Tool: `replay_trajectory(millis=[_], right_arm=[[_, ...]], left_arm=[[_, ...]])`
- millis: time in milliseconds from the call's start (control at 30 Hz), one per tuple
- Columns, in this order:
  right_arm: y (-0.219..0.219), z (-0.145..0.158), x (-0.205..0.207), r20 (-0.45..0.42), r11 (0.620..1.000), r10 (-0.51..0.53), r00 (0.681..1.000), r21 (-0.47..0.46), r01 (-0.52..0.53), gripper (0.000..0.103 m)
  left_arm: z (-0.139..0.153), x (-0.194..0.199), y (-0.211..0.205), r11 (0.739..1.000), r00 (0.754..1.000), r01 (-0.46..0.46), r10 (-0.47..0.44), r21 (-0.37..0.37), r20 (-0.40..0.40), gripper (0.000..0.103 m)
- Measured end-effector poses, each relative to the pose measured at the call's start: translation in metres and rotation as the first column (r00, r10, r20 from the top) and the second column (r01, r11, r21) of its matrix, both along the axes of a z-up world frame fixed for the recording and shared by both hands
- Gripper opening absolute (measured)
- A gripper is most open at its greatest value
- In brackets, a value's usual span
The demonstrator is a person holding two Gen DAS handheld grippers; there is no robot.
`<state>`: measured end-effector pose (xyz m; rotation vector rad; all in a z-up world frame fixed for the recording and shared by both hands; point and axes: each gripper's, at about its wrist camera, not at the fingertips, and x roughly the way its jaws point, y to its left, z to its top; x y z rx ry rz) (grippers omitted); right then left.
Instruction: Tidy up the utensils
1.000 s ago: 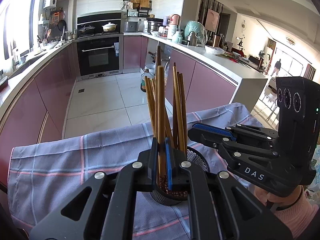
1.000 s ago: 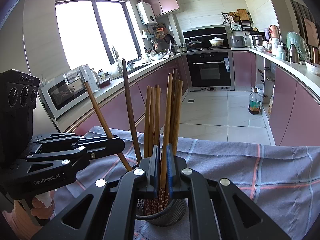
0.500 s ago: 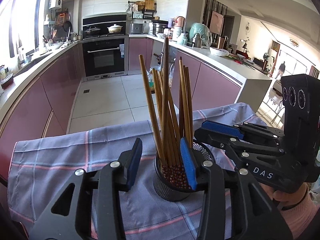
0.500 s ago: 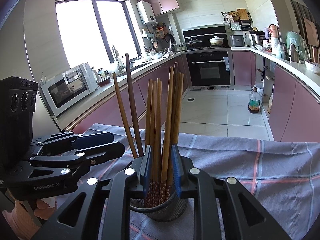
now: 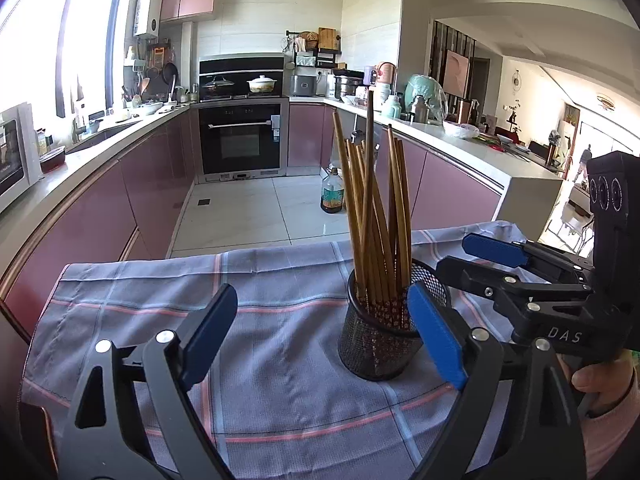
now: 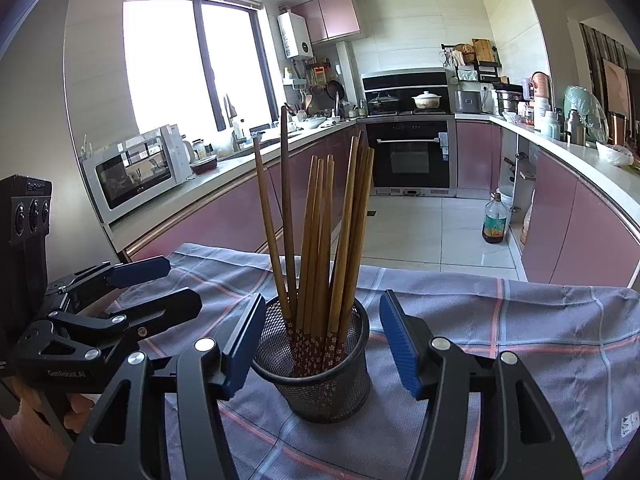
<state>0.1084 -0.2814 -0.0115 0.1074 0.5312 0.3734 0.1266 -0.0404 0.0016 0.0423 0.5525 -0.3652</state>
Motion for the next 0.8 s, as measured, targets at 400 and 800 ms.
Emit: replay_trajectory(millis=[400, 800], right_arm=[[0.012, -0.008, -0.051, 0.113, 0.995, -0.062, 0.992, -0.071, 0.07, 0.097], [0.021, -0.01, -0.108, 0.226, 0.991, -0.092, 0.97, -0.07, 0.111, 0.097]], left_arm=[[-0.012, -0.056, 0.038, 0.993, 0.986, -0.12, 0.121, -0.016, 0.113, 0.097], [-0.009, -0.114, 0.05, 0.973, 0.944, -0.229, 0.229, -0.03, 0.238, 0.097]])
